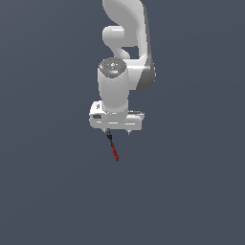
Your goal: Pick up the object and move it to a goal position.
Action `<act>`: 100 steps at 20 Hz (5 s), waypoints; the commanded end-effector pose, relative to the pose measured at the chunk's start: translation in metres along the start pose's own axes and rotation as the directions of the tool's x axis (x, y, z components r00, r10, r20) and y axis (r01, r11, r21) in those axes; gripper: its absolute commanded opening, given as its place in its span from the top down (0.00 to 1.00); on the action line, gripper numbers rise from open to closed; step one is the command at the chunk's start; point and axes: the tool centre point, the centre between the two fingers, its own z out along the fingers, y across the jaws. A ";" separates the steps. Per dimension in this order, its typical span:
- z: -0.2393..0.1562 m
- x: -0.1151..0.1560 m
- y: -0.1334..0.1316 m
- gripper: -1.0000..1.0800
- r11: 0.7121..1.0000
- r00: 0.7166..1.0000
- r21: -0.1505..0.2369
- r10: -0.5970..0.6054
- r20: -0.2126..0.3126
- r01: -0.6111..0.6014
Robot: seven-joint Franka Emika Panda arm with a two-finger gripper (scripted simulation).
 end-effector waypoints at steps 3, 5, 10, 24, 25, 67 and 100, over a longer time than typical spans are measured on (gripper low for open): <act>-0.001 0.001 0.002 0.04 1.000 1.000 -0.002 -0.001 -0.002 0.001; -0.005 0.003 0.008 0.04 1.000 1.000 -0.008 -0.004 -0.008 0.004; -0.016 0.008 0.025 0.04 1.000 1.000 -0.026 -0.007 -0.025 0.006; 0.013 0.004 0.027 0.04 0.995 0.995 -0.025 -0.098 -0.015 0.098; 0.019 0.003 0.028 0.04 0.993 0.993 -0.025 -0.115 -0.014 0.114; 0.159 -0.022 0.033 1.00 0.917 0.917 0.002 -0.399 0.006 0.399; 0.070 -0.043 -0.150 1.00 0.916 0.916 0.001 -0.401 0.005 0.401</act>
